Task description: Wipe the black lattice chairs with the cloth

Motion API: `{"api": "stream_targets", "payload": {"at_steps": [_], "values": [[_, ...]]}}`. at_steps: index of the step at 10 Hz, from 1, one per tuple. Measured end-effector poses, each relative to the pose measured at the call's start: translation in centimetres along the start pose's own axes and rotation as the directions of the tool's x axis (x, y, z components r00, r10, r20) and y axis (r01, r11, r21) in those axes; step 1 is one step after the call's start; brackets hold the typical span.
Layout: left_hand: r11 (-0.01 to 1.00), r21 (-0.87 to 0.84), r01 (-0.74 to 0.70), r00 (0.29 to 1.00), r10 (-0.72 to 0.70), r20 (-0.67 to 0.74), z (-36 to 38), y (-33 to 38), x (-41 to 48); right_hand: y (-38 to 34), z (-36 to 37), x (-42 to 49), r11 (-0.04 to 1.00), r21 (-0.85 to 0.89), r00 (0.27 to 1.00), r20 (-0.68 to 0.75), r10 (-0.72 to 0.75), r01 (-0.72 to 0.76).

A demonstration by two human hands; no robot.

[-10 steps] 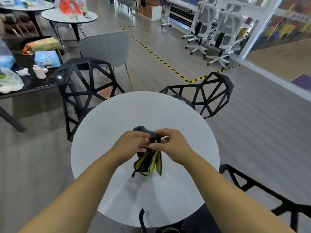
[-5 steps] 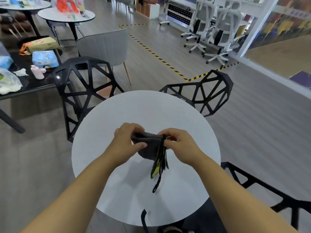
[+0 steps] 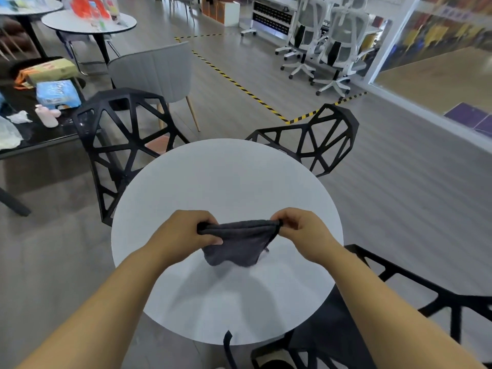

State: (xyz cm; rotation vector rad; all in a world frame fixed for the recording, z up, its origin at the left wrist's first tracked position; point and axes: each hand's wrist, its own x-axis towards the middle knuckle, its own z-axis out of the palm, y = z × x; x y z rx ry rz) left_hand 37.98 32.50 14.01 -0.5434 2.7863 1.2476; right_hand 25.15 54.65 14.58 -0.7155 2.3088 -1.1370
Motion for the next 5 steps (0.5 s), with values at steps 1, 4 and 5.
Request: {"api": "stream_targets", "payload": {"at_steps": [1, 4, 5], "values": [[0.998, -0.055, -0.010, 0.997, 0.014, 0.077, -0.3, -0.4, -0.5, 0.6, -0.3, -0.9, 0.996, 0.074, 0.995, 0.094, 0.042, -0.049], [0.999, 0.008, 0.033, 0.989, -0.034, 0.142, -0.4, -0.9, 3.1, 1.7, 0.3, 1.6, 0.981, 0.073, 0.982, 0.074, 0.176, -0.181], [0.984, 0.144, 0.102, 0.992, -0.111, 0.055, 0.3, -1.0, 5.0, 2.7, 0.3, 3.0, 0.961, -0.121, 0.968, -0.059, 0.244, -0.249]]}}
